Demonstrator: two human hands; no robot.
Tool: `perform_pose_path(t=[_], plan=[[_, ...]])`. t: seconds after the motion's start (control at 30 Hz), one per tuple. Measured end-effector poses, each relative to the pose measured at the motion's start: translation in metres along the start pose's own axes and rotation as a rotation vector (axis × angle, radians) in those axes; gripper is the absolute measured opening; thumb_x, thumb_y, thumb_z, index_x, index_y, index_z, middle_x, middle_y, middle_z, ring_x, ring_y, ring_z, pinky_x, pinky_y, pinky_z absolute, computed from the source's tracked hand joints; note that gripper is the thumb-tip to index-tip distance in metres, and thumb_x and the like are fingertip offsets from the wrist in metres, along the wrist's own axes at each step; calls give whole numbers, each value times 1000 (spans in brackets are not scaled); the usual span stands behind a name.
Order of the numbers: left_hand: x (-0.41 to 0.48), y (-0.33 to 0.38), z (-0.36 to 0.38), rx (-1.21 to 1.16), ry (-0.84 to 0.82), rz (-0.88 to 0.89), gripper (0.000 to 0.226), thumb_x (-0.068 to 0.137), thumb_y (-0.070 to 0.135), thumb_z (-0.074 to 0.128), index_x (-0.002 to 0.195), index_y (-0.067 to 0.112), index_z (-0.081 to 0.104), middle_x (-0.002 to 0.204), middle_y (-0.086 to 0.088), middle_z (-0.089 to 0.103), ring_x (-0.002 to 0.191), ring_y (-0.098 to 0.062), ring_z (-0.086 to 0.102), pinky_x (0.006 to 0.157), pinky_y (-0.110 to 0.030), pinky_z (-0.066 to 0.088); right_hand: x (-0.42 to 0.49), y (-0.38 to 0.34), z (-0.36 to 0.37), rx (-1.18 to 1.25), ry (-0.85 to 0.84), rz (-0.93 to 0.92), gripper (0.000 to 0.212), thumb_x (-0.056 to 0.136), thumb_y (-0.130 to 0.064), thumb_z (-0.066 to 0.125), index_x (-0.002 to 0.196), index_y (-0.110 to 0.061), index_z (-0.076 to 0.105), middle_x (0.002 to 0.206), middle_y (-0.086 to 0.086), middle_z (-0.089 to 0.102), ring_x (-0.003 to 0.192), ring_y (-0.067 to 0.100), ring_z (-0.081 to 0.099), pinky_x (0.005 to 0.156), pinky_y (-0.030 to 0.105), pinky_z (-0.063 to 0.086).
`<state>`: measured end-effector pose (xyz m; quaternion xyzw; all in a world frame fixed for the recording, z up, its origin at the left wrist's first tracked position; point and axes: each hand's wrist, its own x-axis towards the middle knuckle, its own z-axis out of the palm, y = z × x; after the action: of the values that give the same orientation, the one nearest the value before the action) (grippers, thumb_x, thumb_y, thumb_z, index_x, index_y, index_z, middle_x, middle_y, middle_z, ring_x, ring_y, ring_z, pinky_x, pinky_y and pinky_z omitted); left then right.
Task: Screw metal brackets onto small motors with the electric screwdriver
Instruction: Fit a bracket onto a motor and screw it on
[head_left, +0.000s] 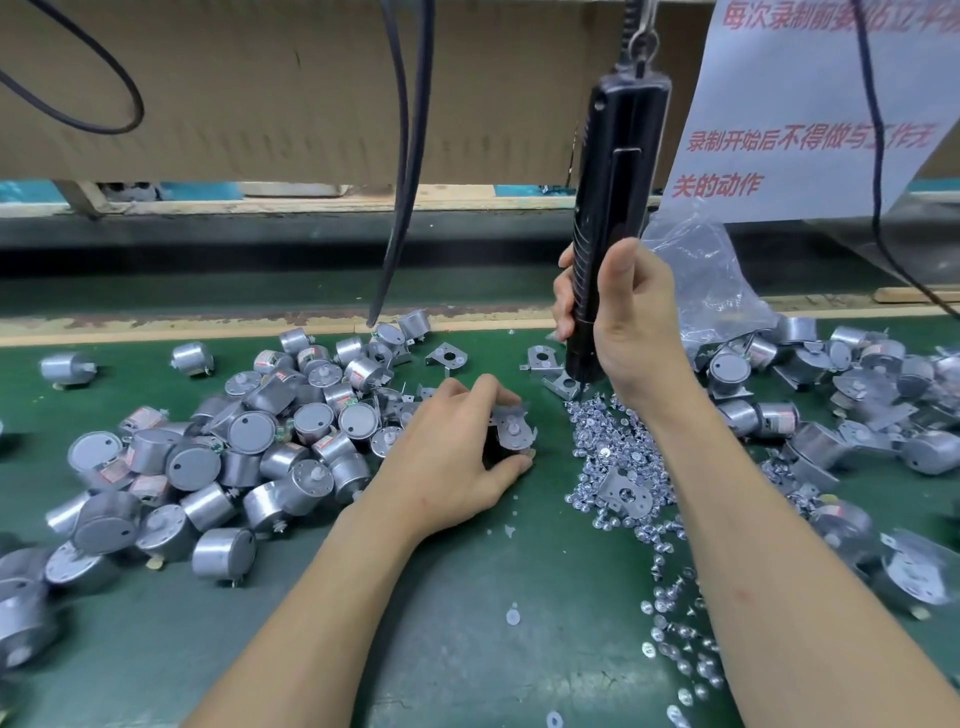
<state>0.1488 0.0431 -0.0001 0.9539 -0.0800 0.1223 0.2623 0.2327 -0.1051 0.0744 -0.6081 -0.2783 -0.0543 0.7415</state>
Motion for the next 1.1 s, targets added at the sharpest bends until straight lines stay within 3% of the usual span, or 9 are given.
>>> perform_pose_path(t=[0.17,0.3,0.8,0.93,1.1], plan=[[-1,1,1,-29,11,-9,26,98,40,48,118,23,50,114,11,60,111,-13,45,92,-40,44,4,13,-4,-16,13,15,85,63,-91,55,86,-9,55,58,-6,53,49,14,49,53,30,46],[0,0,1,-20,7,-5,23,97,35,50,117,23,50,114,11,61,111,-13,45,92,-40,44,7,18,-2,-19,13,5,81,66,-90,54,85,-10,55,60,-7,54,50,13,50,54,23,46],[-2,2,1,-28,14,-2,21,98,33,50,115,23,50,118,16,59,108,-13,44,91,-39,43,9,29,-3,-34,6,0,84,68,-87,52,89,-6,54,62,-7,55,52,14,51,56,24,48],[-1,2,1,-33,19,0,21,97,33,50,115,23,51,115,18,58,108,-13,45,91,-40,44,8,30,-3,-26,10,6,87,66,-89,53,89,-6,55,64,1,54,52,14,51,57,25,47],[-3,3,-1,-17,7,13,36,90,46,59,116,24,49,117,15,59,109,-13,46,90,-39,45,8,30,-4,-29,4,14,86,66,-88,52,89,-5,54,66,3,53,52,15,51,57,25,47]])
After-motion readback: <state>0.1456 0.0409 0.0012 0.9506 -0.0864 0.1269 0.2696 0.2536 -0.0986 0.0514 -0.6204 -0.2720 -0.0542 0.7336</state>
